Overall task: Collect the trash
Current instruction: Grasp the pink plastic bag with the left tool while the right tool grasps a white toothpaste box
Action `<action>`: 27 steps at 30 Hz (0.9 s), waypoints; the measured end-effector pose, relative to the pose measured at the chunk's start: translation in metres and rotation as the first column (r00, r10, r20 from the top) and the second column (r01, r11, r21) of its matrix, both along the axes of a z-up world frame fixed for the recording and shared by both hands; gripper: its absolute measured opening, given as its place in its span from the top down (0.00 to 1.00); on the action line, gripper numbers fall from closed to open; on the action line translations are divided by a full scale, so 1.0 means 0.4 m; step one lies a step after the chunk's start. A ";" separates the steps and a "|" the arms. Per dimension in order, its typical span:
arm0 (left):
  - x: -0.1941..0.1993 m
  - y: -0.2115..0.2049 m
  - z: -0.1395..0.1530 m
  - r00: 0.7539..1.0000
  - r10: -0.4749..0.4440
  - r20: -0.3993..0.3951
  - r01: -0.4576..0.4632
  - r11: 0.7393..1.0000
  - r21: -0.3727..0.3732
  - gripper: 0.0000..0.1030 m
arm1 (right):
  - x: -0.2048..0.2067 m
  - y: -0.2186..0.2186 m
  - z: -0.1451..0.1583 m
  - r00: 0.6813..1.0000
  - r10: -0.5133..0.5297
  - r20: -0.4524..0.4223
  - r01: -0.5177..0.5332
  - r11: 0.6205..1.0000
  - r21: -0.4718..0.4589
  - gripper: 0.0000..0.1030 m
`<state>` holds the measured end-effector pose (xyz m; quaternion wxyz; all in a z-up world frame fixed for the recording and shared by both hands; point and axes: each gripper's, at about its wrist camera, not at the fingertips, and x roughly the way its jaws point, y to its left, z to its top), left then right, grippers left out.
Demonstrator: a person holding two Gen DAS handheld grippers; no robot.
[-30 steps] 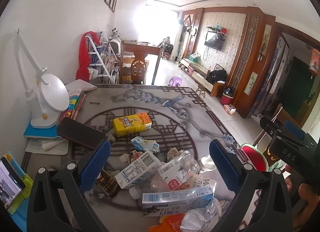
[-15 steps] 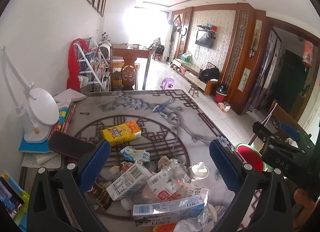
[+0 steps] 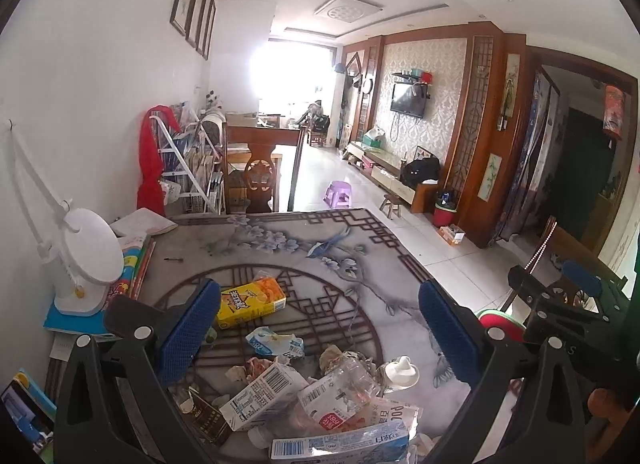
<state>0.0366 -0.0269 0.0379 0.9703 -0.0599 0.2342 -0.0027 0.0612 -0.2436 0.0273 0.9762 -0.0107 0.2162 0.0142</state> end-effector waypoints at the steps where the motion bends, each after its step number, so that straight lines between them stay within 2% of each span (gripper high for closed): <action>1: -0.001 -0.001 -0.002 1.000 0.001 -0.002 -0.001 1.000 -0.001 0.08 | -0.001 0.001 0.002 1.000 0.001 0.001 -0.001 1.000 0.001 0.04; 10: -0.005 0.010 -0.007 1.000 -0.011 -0.023 0.011 1.000 -0.004 0.08 | 0.002 0.015 -0.003 1.000 0.019 -0.010 -0.019 1.000 -0.005 0.04; 13: -0.018 0.030 -0.018 0.998 -0.039 -0.055 0.038 0.999 -0.018 0.08 | 0.002 0.021 -0.011 0.999 0.033 -0.024 -0.033 0.999 -0.010 0.04; 18: -0.071 0.095 -0.089 0.985 -0.037 -0.169 0.029 0.998 -0.051 0.09 | -0.002 0.044 -0.041 0.995 0.077 -0.065 -0.078 0.997 -0.016 0.04; 22: -0.133 0.152 -0.187 0.948 -0.033 -0.318 0.011 0.998 -0.069 0.18 | -0.003 0.061 -0.069 0.990 0.099 -0.098 -0.102 0.995 -0.022 0.04; 27: -0.232 0.167 -0.330 0.861 -0.058 -0.505 0.034 0.998 -0.056 0.23 | 0.007 0.082 -0.099 0.975 0.159 -0.155 -0.160 0.987 0.006 0.04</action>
